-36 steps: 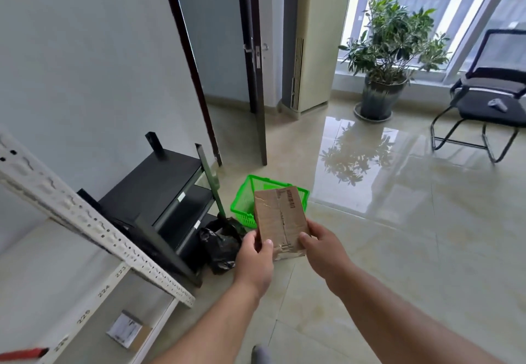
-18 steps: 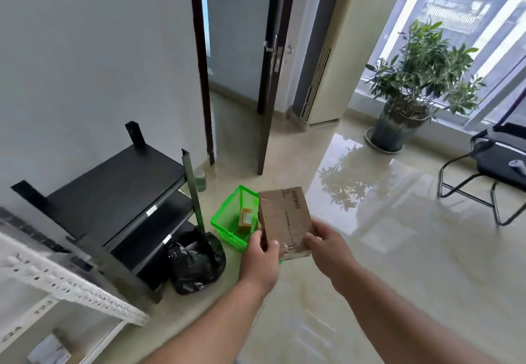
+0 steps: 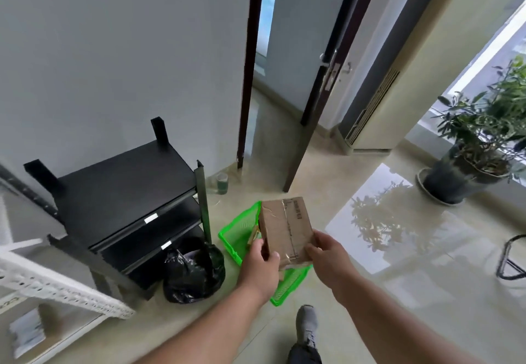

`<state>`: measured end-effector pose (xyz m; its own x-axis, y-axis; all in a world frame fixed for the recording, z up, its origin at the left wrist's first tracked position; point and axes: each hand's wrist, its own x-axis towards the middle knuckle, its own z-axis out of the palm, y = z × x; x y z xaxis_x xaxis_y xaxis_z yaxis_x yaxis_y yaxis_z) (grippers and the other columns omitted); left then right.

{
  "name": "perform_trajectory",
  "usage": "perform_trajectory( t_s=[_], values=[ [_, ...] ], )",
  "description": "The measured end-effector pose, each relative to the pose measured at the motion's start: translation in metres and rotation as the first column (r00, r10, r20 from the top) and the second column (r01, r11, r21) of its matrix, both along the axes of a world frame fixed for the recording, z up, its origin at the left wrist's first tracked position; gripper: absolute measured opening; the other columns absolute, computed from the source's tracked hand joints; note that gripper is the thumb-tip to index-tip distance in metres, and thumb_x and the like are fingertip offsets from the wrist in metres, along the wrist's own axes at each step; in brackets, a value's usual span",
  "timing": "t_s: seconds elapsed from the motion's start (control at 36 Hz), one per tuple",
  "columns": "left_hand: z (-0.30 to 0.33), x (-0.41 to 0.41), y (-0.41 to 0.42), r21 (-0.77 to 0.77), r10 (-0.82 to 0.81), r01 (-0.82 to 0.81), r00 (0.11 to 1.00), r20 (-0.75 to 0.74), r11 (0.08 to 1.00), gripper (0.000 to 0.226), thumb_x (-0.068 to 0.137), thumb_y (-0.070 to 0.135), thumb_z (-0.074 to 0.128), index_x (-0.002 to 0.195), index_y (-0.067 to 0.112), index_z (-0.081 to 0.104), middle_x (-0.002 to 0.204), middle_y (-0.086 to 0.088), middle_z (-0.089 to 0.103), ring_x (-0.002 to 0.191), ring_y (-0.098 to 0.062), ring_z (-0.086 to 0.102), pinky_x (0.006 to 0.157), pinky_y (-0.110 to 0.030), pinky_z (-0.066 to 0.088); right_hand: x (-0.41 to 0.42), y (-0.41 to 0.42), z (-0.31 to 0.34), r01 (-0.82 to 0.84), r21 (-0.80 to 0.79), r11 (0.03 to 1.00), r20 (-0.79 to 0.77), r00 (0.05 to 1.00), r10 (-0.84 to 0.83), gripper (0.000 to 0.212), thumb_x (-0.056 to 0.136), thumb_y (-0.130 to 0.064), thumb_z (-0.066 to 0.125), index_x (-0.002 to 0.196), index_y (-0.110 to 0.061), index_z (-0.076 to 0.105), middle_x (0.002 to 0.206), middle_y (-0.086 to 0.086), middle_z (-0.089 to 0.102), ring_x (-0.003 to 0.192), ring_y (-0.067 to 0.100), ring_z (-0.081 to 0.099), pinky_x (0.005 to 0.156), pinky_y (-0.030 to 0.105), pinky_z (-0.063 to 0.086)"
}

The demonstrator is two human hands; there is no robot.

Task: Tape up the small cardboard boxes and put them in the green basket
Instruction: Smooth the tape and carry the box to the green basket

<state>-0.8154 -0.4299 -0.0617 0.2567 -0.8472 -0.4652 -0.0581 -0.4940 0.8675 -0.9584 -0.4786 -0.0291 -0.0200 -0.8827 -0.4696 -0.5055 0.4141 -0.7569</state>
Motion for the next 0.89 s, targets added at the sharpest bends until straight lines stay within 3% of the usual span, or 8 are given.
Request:
perform_trajectory(
  t_s=[0.25, 0.36, 0.53, 0.64, 0.72, 0.81, 0.83, 0.89],
  values=[
    [-0.049, -0.057, -0.089, 0.154, 0.171, -0.179, 0.983, 0.067, 0.972, 0.031, 0.097, 0.016, 0.057, 0.127, 0.020, 0.060, 0.108, 0.007, 0.065, 0.099, -0.012, 0.060, 0.081, -0.020, 0.040, -0.048, -0.122, -0.066, -0.212, 0.133, 0.968, -0.077, 0.972, 0.223, 0.038, 0.095, -0.007, 0.053, 0.129, -0.020, 0.066, 0.113, -0.003, 0.072, 0.097, 0.015, 0.065, 0.073, 0.023, 0.048],
    [-0.073, -0.071, -0.120, 0.232, 0.245, -0.254, 0.967, 0.070, 0.939, 0.039, 0.097, 0.016, 0.056, 0.137, 0.016, 0.056, 0.128, 0.001, 0.065, 0.106, -0.013, 0.058, 0.085, -0.019, 0.039, -0.056, -0.164, -0.096, -0.316, 0.191, 0.929, -0.124, 0.931, 0.342, 0.045, 0.097, -0.011, 0.053, 0.141, -0.018, 0.059, 0.129, -0.001, 0.068, 0.114, 0.018, 0.061, 0.087, 0.023, 0.041],
    [-0.095, -0.070, -0.154, 0.309, 0.359, -0.364, 0.930, 0.075, 0.879, 0.046, 0.101, 0.015, 0.052, 0.146, 0.013, 0.046, 0.143, -0.005, 0.055, 0.127, -0.019, 0.053, 0.092, -0.017, 0.034, -0.040, -0.210, -0.132, -0.421, 0.248, 0.872, -0.121, 0.880, 0.460, 0.042, 0.099, -0.014, 0.054, 0.140, -0.018, 0.059, 0.130, 0.001, 0.068, 0.117, 0.020, 0.061, 0.088, 0.021, 0.040],
    [-0.113, -0.053, -0.167, 0.297, 0.451, -0.466, 0.884, 0.123, 0.833, 0.059, 0.099, 0.020, 0.055, 0.154, 0.017, 0.034, 0.153, -0.006, 0.045, 0.139, -0.020, 0.044, 0.114, -0.030, 0.035, -0.019, -0.235, -0.149, -0.482, 0.285, 0.829, -0.115, 0.841, 0.528, 0.053, 0.099, -0.013, 0.056, 0.151, -0.016, 0.047, 0.145, 0.004, 0.057, 0.132, 0.023, 0.055, 0.094, 0.019, 0.037],
    [-0.120, -0.038, -0.165, 0.296, 0.538, -0.559, 0.828, 0.155, 0.775, 0.060, 0.100, 0.019, 0.053, 0.155, 0.016, 0.030, 0.157, -0.010, 0.039, 0.144, -0.020, 0.038, 0.118, -0.038, 0.033, -0.009, -0.249, -0.152, -0.515, 0.289, 0.807, -0.189, 0.795, 0.576, 0.057, 0.102, -0.020, 0.053, 0.157, -0.018, 0.036, 0.151, 0.005, 0.051, 0.119, 0.022, 0.060, 0.089, 0.024, 0.045],
    [-0.109, -0.026, -0.157, 0.288, 0.583, -0.608, 0.793, 0.176, 0.740, 0.054, 0.101, 0.012, 0.049, 0.153, 0.013, 0.034, 0.154, -0.008, 0.043, 0.140, -0.019, 0.044, 0.113, -0.029, 0.035, -0.013, -0.261, -0.155, -0.624, 0.288, 0.726, -0.214, 0.698, 0.684, 0.053, 0.105, -0.016, 0.050, 0.156, -0.014, 0.038, 0.155, 0.005, 0.048, 0.125, 0.019, 0.057, 0.102, 0.029, 0.045],
    [-0.108, -0.022, -0.154, 0.289, 0.592, -0.617, 0.786, 0.177, 0.732, 0.053, 0.101, 0.009, 0.048, 0.153, 0.012, 0.036, 0.154, -0.007, 0.044, 0.140, -0.019, 0.045, 0.109, -0.026, 0.035, -0.016, -0.264, -0.155, -0.679, 0.252, 0.689, -0.242, 0.646, 0.724, 0.049, 0.106, -0.017, 0.049, 0.154, -0.015, 0.041, 0.152, 0.003, 0.051, 0.123, 0.013, 0.058, 0.103, 0.025, 0.043],
    [-0.108, -0.013, -0.147, 0.292, 0.607, -0.633, 0.773, 0.187, 0.717, 0.051, 0.101, 0.006, 0.046, 0.151, 0.010, 0.038, 0.152, -0.009, 0.045, 0.138, -0.019, 0.046, 0.103, -0.023, 0.034, -0.015, -0.278, -0.144, -0.616, 0.050, 0.786, -0.337, 0.731, 0.594, 0.036, 0.104, -0.036, 0.048, 0.139, -0.041, 0.056, 0.126, -0.016, 0.068, 0.099, -0.013, 0.059, 0.099, 0.005, 0.031]
  ],
)
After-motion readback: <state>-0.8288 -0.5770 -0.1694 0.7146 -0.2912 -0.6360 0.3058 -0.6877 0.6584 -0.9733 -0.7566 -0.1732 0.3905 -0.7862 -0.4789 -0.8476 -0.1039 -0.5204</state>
